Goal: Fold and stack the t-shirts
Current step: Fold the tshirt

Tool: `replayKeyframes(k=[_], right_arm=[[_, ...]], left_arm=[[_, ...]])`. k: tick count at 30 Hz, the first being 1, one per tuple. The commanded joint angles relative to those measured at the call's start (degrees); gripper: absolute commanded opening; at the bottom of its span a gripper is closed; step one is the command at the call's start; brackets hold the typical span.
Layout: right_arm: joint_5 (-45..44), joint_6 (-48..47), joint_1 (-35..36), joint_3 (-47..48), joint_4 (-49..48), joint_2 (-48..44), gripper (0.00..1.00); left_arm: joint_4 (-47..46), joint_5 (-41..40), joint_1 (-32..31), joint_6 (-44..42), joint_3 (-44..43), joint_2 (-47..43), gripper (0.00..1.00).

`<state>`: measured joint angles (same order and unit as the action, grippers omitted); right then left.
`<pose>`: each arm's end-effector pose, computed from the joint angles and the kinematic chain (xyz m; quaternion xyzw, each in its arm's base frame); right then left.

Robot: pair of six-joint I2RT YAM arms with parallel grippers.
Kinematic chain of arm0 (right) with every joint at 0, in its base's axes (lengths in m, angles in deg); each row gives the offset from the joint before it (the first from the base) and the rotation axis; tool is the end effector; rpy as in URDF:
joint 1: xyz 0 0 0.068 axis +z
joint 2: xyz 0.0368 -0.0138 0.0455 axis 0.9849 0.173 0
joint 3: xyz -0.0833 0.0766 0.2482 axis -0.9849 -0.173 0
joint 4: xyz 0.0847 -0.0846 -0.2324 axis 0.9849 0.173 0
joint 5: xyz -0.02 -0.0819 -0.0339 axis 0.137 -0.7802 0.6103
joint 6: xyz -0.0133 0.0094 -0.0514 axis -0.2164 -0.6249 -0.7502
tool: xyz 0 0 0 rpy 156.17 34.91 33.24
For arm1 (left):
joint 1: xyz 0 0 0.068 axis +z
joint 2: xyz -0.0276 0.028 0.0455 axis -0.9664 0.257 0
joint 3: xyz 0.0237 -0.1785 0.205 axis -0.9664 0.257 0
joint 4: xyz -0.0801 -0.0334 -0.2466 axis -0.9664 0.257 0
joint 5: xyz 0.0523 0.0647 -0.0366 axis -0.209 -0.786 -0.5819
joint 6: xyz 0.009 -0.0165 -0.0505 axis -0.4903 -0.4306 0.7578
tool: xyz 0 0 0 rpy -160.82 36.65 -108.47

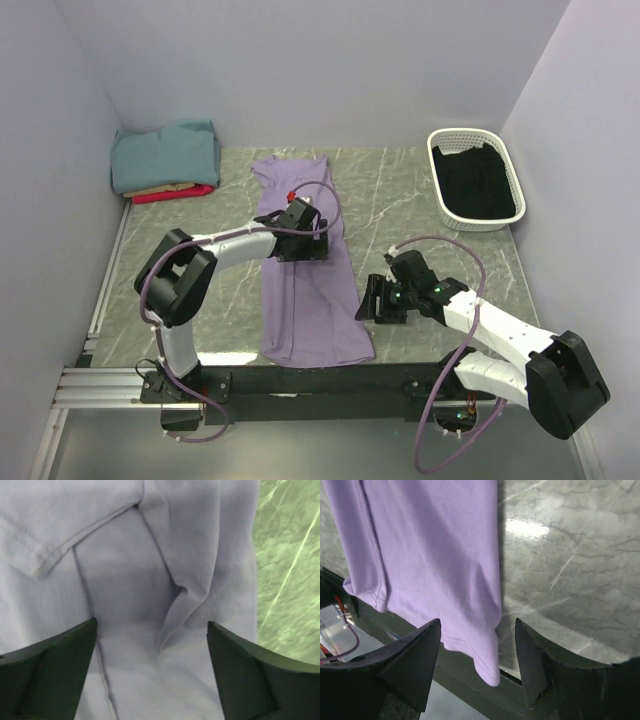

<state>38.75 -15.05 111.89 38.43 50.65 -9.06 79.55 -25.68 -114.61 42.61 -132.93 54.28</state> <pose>0.1553 0.1108 0.1710 -0.0038 0.9420 0.3026 0.1450 0.2972 -0.2415 0.1779 -0.0116 0.9539 -0.1613 0.2530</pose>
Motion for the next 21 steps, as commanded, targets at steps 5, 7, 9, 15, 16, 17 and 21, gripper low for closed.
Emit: replayKeyframes(k=[5,7,9,15,16,17,21], right_arm=[[0.2,-2.2,0.4,1.9,2.8,-2.3,0.68],[-1.2,-2.7,0.5,2.6,4.6,-3.2,0.68],[-1.3,-3.4,0.5,2.6,5.2,-4.3,0.68],[-0.4,-3.8,0.8,1.0,8.3,-5.0,0.67],[-0.1,-3.5,1.0,0.5,8.1,-5.8,0.67],[1.2,-3.1,1.1,0.0,7.2,-6.2,0.67],[1.3,-0.2,1.6,-1.9,7.8,-8.9,0.67]], left_arm=[[2.8,1.0,-0.2,-1.4,-0.6,-4.8,1.00],[4.1,0.5,-0.1,-1.0,0.9,-8.5,1.00],[6.0,0.1,-0.2,0.2,3.0,-12.5,1.00],[9.5,0.2,-0.6,4.3,11.6,-26.4,0.99],[10.3,0.6,-0.7,5.3,12.7,-28.0,0.99],[10.6,1.0,-0.7,6.4,13.9,-29.5,1.00],[11.7,1.6,-4.0,13.4,21.8,-37.8,1.00]])
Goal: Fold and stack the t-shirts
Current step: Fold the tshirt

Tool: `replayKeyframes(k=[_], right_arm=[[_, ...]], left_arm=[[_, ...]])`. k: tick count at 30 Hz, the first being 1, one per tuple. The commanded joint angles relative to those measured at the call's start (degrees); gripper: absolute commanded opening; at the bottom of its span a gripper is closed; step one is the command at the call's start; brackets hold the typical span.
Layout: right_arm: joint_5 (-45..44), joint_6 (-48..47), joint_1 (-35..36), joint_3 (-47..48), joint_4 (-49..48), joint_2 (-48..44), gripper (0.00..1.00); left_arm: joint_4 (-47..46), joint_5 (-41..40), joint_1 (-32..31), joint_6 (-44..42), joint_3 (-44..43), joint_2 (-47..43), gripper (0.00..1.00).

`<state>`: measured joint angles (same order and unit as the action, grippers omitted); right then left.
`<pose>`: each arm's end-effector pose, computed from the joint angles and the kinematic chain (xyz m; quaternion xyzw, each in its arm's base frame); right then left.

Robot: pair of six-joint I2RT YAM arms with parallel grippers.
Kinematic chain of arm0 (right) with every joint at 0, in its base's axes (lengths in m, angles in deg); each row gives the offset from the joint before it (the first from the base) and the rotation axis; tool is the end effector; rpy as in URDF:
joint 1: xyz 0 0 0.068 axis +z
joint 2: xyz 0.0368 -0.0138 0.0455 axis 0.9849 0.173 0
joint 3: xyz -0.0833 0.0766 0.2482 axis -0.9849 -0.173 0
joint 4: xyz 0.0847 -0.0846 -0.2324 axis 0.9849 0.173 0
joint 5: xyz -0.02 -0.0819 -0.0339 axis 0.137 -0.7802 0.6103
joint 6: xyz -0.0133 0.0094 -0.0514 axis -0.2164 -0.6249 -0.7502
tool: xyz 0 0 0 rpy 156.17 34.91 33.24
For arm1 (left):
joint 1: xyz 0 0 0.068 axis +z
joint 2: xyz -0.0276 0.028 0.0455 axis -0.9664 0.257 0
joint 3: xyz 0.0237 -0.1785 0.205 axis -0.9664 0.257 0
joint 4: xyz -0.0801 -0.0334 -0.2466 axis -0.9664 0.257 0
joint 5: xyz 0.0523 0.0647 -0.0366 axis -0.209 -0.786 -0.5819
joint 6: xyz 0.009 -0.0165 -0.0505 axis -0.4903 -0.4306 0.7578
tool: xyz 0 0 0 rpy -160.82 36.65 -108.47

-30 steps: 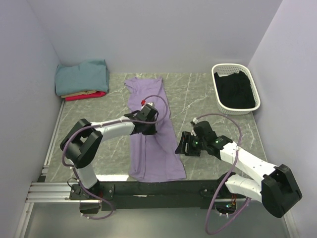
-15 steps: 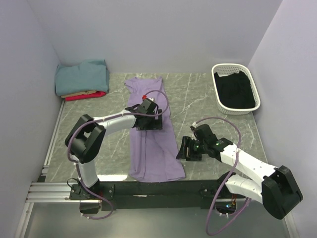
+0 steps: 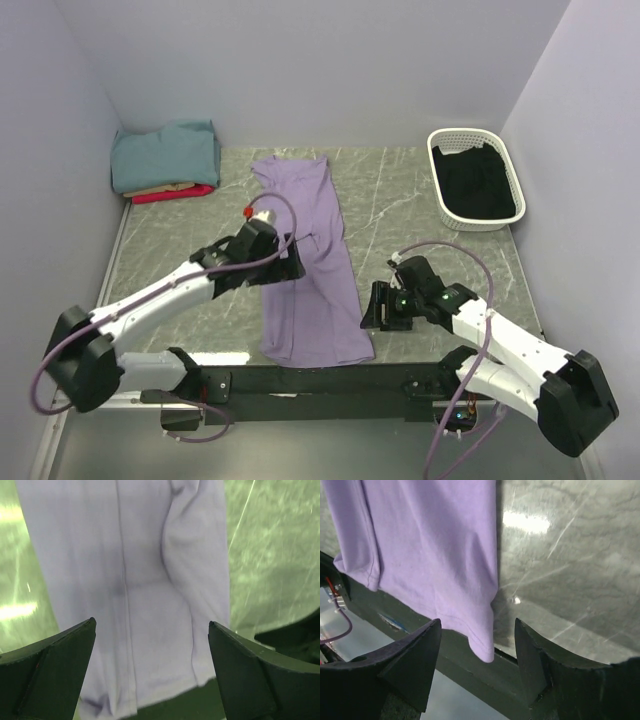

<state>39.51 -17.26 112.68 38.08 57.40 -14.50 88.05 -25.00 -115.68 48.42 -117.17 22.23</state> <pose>0.1389 0.1039 0.1777 -0.0278 0.9446 0.2988 0.1333 0.2048 -0.1723 0.2541 -0.0505 0.9303 -0.2246 0.2855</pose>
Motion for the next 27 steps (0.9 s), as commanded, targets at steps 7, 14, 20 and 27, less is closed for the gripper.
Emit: replayKeyframes(k=[7,14,20,27], right_arm=[[0.5,5.4,1.4,-5.1,0.2,-6.5,0.67],[2.4,7.5,2.0,-9.6,-2.2,-7.3,0.67],[4.4,9.2,2.4,-12.4,-5.1,-9.6,0.67],[7.4,10.7,2.9,-15.5,-12.2,-6.1,0.67]], left_arm=[[10.3,-0.4,-9.0,17.1,14.4,-12.9,1.00],[15.1,-0.7,-13.0,22.6,19.8,-18.4,0.99],[15.2,0.8,-15.2,24.9,23.8,-20.7,0.99],[11.2,0.9,-17.6,25.5,26.2,-19.5,0.99]])
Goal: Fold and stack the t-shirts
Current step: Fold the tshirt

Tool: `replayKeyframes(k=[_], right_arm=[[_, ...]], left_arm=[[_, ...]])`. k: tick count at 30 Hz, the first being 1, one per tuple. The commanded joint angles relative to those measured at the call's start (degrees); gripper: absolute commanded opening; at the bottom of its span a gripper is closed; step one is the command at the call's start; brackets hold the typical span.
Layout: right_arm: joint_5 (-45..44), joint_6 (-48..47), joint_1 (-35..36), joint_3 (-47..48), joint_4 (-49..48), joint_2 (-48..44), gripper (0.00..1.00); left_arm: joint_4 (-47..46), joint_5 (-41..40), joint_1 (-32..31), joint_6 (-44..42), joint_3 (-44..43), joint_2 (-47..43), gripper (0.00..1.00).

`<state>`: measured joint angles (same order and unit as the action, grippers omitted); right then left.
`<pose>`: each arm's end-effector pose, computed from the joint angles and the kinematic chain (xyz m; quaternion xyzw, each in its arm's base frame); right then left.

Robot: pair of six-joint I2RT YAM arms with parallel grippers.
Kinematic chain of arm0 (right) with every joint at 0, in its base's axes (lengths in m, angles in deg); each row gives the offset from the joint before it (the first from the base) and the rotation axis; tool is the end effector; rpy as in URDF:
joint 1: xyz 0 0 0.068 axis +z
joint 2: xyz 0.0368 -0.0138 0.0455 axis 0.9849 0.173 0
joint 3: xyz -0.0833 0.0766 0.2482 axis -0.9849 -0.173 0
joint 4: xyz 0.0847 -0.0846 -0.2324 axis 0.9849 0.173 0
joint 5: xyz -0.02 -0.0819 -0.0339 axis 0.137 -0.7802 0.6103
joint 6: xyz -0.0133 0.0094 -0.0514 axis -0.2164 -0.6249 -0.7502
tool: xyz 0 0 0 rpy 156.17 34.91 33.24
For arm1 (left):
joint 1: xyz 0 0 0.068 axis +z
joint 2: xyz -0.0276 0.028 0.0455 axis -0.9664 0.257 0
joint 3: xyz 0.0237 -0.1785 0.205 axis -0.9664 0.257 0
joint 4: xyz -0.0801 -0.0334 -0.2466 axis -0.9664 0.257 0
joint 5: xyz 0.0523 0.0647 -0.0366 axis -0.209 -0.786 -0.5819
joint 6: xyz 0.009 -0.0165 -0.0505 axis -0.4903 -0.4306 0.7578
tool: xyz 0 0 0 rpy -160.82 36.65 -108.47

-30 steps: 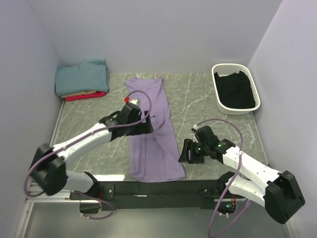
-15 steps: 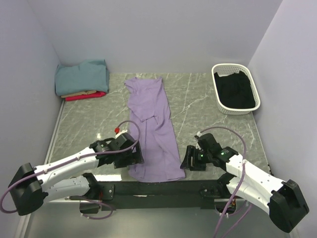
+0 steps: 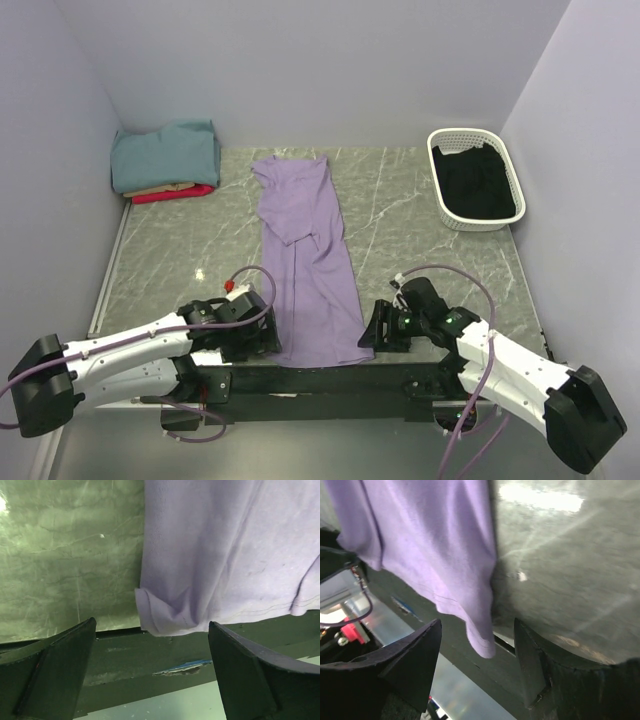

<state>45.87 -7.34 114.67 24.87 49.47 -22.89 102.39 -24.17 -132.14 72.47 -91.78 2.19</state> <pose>0.1064 0.0931 0.1379 0.0145 0.9275 0.3636 0.0861 0.0832 -0.1250 0.1691 -0.1104 0.9738 -0.1651 0.1110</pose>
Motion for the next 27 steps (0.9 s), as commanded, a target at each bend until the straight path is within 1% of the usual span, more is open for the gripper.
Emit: replayKeyframes(k=[1,8,13,15,18,19,20,21,22,23,24,25,26,27], right_arm=[[1.3,0.7,0.9,-2.3,-4.8,2.7,0.67],[1.9,0.9,1.9,-2.4,-8.4,6.0,0.66],[1.6,1.2,2.4,-2.1,-9.4,7.1,0.59],[1.4,1.3,2.5,-2.1,-10.3,7.7,0.57],[1.8,1.0,2.6,-1.9,-11.6,9.4,0.51],[2.0,0.9,2.8,-1.8,-12.6,9.7,0.50],[2.3,0.9,2.9,-1.9,-13.4,10.7,0.49],[2.7,0.9,2.8,-1.8,-13.7,11.1,0.45],[3.2,0.8,3.0,-1.8,-14.3,11.5,0.42],[3.4,0.6,3.2,-1.4,-14.5,11.7,0.38],[3.8,0.5,3.2,-1.2,-14.5,11.5,0.28],[4.5,0.4,3.3,-0.9,-14.5,11.1,0.24],[4.9,0.5,3.4,-0.4,-14.6,9.6,0.18],[5.3,0.7,3.4,0.0,-14.4,8.7,0.15]], left_arm=[[-3.9,-0.1,-1.2,1.5,1.1,0.7,0.99],[-8.7,-4.2,-1.5,1.4,3.4,-0.6,0.99],[-16.8,-2.3,-1.5,1.3,6.5,-2.2,0.99],[-18.4,-1.5,-1.5,1.3,7.9,-1.8,0.99],[-20.9,-0.6,-1.5,1.4,9.4,-1.0,0.90],[-22.5,-0.1,-1.5,1.5,9.8,-0.9,0.81],[-23.1,0.1,-1.5,1.8,10.6,-0.7,0.76],[-23.8,0.6,-1.5,2.0,10.9,-0.6,0.69],[-24.1,1.3,-1.5,2.2,11.0,-0.4,0.55],[-24.2,1.6,-1.6,2.6,11.3,-0.3,0.47],[-23.9,1.9,-1.6,2.8,11.3,-0.6,0.38],[-23.4,2.4,-1.7,2.9,10.9,-0.8,0.21],[-20.8,2.4,-1.8,3.0,10.3,-1.7,0.09],[-19.1,2.3,-1.9,3.3,9.6,-2.4,0.01]])
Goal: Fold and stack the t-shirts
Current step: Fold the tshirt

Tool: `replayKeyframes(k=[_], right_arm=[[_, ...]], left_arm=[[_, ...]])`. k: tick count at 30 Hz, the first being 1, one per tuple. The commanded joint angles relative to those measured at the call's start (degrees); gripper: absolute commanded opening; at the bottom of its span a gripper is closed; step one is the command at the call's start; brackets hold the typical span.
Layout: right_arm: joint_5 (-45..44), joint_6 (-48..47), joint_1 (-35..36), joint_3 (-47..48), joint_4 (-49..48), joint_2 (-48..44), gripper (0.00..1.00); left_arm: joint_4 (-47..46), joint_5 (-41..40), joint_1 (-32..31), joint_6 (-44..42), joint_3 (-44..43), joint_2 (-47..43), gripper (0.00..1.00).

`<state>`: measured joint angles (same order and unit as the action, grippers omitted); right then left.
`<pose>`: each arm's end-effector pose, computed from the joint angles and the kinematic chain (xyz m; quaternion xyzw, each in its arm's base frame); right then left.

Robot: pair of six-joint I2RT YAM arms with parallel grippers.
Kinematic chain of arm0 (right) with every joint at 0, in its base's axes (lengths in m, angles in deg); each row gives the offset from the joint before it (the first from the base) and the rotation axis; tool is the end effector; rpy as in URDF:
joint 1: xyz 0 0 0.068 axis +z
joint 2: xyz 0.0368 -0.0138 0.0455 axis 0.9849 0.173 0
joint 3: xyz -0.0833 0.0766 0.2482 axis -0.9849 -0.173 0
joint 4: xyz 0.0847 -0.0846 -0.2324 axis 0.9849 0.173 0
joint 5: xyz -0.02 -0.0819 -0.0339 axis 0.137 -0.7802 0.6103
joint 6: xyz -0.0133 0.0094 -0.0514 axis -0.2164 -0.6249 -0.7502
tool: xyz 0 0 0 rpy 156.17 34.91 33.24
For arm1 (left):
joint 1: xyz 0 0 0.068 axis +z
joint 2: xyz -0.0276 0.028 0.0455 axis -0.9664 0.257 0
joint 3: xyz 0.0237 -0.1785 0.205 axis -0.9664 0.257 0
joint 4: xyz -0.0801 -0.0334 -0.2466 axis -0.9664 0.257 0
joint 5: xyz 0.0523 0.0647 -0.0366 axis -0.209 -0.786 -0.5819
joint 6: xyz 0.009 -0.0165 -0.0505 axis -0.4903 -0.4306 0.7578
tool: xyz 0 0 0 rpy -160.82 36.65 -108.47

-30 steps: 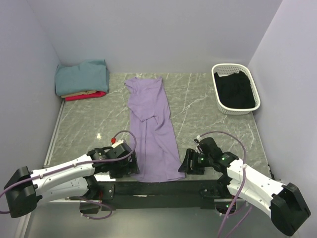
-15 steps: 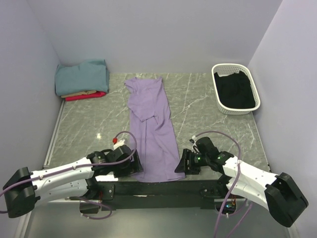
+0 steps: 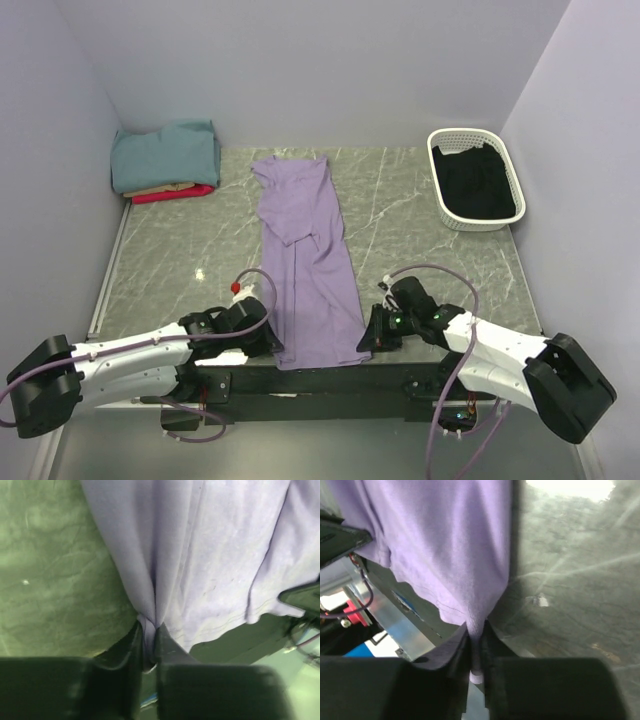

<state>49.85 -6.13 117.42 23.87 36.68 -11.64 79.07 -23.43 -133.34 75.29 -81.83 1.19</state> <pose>0.1149 0.1109 0.1221 -0.0103 0.9188 0.3909 0.0536 0.0847 -0.1343 0.1424 -0.1212 0.9400 -0.2817 0.1495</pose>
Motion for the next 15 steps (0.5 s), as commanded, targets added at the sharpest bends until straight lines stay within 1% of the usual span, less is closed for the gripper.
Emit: replayKeyframes(k=[1,2,3,4,5,7,9,12,14,15], right_arm=[[1.4,-0.6,0.8,1.7,0.1,-3.5,0.12],[1.1,-0.7,0.8,3.3,1.2,-6.1,0.09],[0.5,-0.9,0.8,4.2,2.9,-7.6,0.08],[-0.2,-1.4,0.8,5.4,6.7,-9.0,0.07],[-1.2,-1.5,0.8,7.3,8.3,-11.8,0.05],[-2.5,-1.5,0.8,9.2,13.5,-14.1,0.03],[-2.7,-1.1,0.8,10.4,15.6,-16.7,0.02],[0.0,-0.5,1.0,8.5,17.6,-16.9,0.00],[0.9,0.6,2.2,5.8,18.5,-16.8,0.00],[2.4,1.3,2.9,4.9,18.2,-17.1,0.00]], left_arm=[[6.6,1.6,-0.6,0.6,-2.2,-2.2,0.01],[8.9,1.2,-0.7,0.7,-3.4,-3.9,0.01],[14.3,0.7,-0.7,0.8,-4.8,-4.9,0.01],[17.1,0.3,-0.7,1.4,-7.7,-6.0,0.01],[22.8,-0.5,-0.7,1.7,-9.3,-8.2,0.01],[27.6,-1.0,-0.7,2.8,-13.7,-11.2,0.01],[32.4,-0.9,-0.7,3.4,-15.4,-12.9,0.01],[34.5,1.7,-0.7,4.2,-16.0,-14.2,0.01],[33.4,3.5,-0.8,4.3,-14.3,-14.5,0.01],[32.4,6.1,-0.9,4.4,-13.5,-14.5,0.01]])
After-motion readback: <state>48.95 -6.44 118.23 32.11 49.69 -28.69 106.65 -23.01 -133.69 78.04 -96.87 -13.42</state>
